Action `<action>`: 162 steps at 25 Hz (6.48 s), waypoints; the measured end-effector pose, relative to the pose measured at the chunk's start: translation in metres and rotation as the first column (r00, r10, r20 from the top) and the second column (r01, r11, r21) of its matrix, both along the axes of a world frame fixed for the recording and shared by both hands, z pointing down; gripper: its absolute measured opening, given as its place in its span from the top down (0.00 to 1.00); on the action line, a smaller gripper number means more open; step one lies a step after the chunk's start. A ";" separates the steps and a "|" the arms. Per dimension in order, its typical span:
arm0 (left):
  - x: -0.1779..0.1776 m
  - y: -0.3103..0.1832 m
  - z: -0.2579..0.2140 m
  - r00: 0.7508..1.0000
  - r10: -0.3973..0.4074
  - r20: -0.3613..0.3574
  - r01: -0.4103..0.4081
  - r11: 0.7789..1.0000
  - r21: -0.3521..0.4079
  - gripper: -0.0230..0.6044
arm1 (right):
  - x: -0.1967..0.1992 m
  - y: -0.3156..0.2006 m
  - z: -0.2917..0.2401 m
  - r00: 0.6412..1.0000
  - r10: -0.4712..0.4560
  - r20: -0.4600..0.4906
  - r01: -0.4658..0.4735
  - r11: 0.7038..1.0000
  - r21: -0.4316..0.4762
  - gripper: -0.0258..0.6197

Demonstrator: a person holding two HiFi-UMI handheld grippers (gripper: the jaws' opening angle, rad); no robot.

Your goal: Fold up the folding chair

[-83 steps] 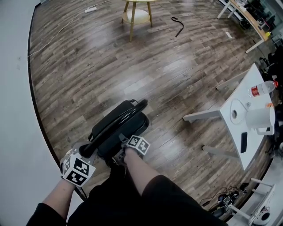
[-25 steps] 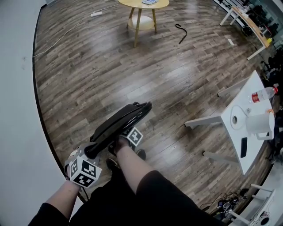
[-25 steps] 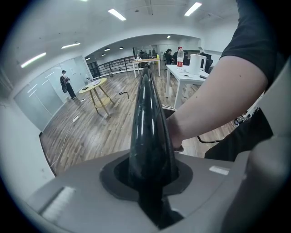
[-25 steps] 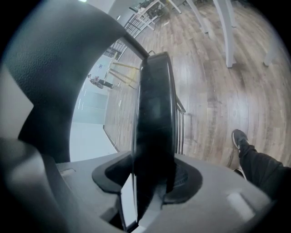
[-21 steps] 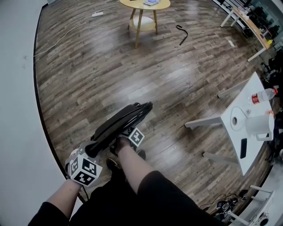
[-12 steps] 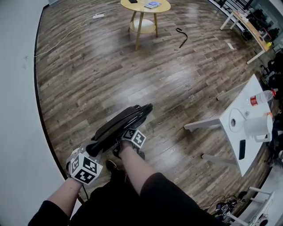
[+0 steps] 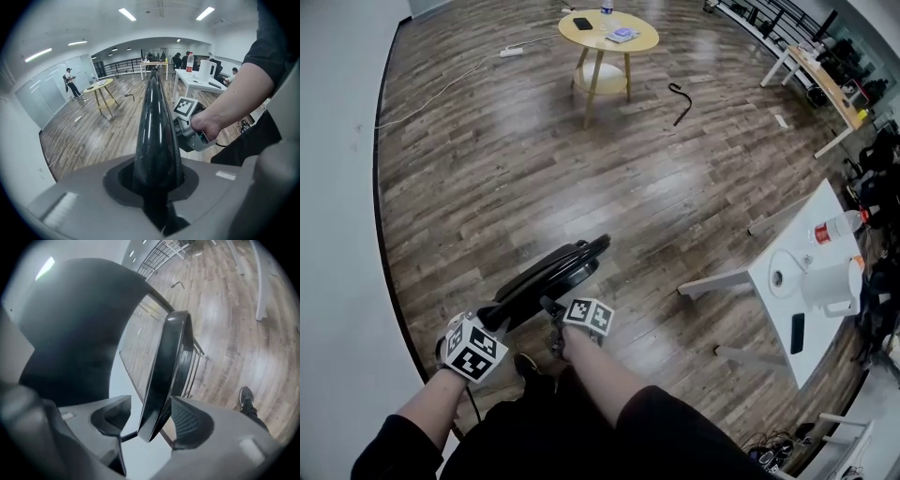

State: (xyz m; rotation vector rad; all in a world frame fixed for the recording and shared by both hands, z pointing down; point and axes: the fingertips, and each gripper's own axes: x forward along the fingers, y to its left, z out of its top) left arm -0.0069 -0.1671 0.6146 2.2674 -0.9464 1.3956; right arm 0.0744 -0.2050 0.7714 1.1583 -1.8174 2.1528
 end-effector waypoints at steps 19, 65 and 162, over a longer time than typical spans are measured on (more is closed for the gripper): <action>-0.018 -0.026 0.003 0.998 -0.053 -0.018 0.054 0.998 0.011 0.80 | 0.053 -0.010 -0.114 0.973 -0.230 0.014 0.214 0.924 0.316 0.58; -0.027 -0.044 0.005 0.999 -0.037 -0.027 0.035 0.994 -0.099 0.83 | 0.006 -0.104 -0.199 -0.183 -0.119 -0.976 0.673 -0.739 -0.036 0.60; -0.262 0.263 -0.023 0.763 -0.646 0.017 0.644 0.759 -0.095 0.89 | -0.334 0.161 -0.171 -0.495 0.227 -0.839 -0.202 -0.969 -0.143 0.89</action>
